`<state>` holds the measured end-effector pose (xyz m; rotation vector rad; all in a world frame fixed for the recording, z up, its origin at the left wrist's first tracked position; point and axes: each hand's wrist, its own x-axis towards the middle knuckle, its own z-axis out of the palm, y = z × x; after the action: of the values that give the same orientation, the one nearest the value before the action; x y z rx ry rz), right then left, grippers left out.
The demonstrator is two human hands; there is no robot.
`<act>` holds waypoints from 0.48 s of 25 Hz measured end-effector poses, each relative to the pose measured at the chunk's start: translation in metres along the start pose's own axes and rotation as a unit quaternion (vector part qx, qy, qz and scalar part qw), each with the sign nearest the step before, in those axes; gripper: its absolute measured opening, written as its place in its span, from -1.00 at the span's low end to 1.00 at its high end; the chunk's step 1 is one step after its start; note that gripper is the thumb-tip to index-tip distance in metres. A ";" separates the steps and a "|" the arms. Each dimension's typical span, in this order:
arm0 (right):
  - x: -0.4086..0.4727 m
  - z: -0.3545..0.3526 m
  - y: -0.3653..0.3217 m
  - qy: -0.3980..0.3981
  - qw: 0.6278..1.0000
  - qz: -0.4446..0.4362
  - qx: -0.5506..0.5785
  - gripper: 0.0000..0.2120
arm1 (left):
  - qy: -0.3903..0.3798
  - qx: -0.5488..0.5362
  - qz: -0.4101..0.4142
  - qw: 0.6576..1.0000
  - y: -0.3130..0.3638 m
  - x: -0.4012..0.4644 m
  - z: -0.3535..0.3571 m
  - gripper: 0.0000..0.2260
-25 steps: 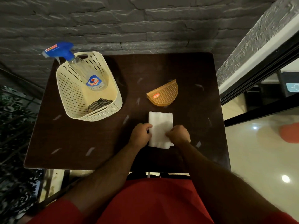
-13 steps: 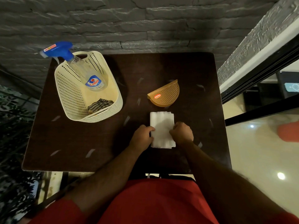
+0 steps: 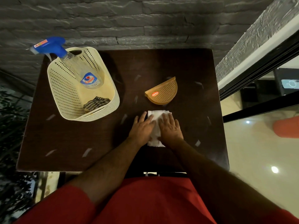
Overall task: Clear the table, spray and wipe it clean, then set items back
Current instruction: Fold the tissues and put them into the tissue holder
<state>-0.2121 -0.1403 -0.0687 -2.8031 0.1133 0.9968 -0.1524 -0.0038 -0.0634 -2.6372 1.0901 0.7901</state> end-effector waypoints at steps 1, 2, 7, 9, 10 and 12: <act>0.001 -0.001 0.001 0.002 1.000 0.000 -0.001 -0.24 | 0.006 0.004 0.000 1.000 -0.001 -0.001 0.002 -0.34; 0.000 -0.004 0.002 0.010 1.000 -0.001 0.003 -0.25 | 0.019 -0.001 0.001 1.000 -0.001 -0.002 0.003 -0.35; -0.011 -0.013 0.013 0.052 0.996 0.019 0.074 -0.30 | 0.102 -0.198 -0.150 0.963 0.006 -0.021 0.010 -0.36; -0.017 -0.013 0.018 0.050 0.993 0.038 0.100 -0.32 | 0.101 -0.287 -0.266 0.914 0.010 -0.023 0.013 -0.45; -0.019 -0.012 0.020 0.051 0.991 0.045 0.113 -0.32 | 0.088 -0.317 -0.301 0.895 0.012 -0.021 0.014 -0.49; -0.025 -0.012 0.023 0.057 0.987 0.056 0.141 -0.32 | 0.070 -0.361 -0.331 0.869 0.017 -0.017 0.012 -0.58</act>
<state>-0.2274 -0.1647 -0.0468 -2.6140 0.3973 0.7713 -0.1791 -0.0010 -0.0638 -3.3588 -0.2312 0.9643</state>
